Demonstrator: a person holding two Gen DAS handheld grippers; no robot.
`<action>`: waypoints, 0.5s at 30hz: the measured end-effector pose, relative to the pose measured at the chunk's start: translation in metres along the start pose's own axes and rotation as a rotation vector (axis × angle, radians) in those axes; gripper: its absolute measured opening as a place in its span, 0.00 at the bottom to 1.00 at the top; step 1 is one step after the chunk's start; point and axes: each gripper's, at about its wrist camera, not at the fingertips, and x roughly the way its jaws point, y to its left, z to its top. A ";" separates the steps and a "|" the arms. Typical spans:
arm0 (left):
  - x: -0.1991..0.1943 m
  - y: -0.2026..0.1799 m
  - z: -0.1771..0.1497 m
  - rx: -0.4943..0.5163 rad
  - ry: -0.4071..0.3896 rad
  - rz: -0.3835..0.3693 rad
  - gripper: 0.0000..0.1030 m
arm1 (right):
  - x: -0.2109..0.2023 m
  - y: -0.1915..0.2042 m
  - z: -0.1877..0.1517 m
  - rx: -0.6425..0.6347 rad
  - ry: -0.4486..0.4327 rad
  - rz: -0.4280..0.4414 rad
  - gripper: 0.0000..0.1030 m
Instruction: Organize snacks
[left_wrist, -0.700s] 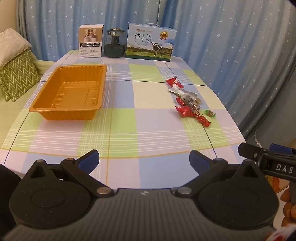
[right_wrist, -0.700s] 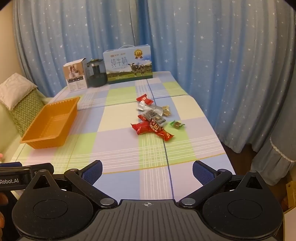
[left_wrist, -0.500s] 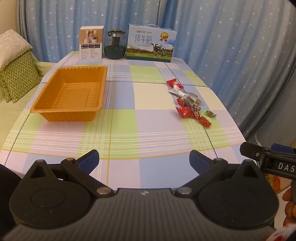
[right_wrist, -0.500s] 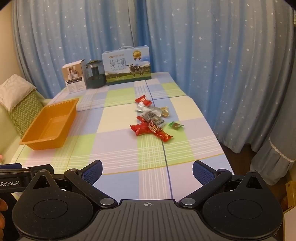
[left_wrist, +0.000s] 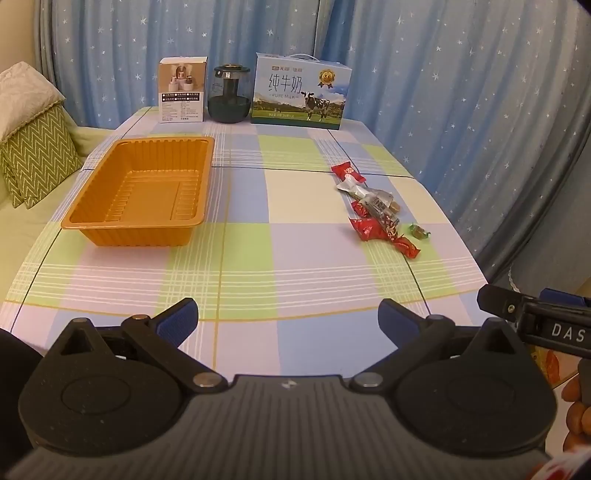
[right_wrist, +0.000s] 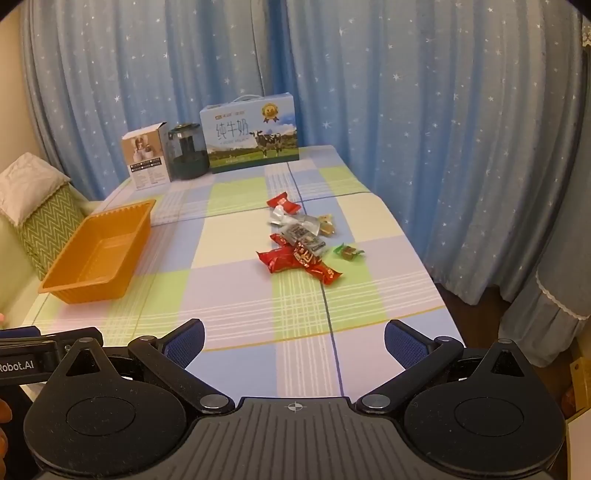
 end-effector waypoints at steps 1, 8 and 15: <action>0.000 -0.001 0.000 0.000 0.000 0.000 1.00 | 0.000 0.000 0.000 0.000 0.000 0.000 1.00; 0.000 -0.001 0.001 -0.002 -0.001 -0.002 1.00 | -0.001 0.000 0.001 0.000 -0.003 -0.002 1.00; 0.000 0.000 0.000 -0.002 -0.002 -0.003 1.00 | -0.001 0.001 0.001 -0.001 -0.002 -0.003 1.00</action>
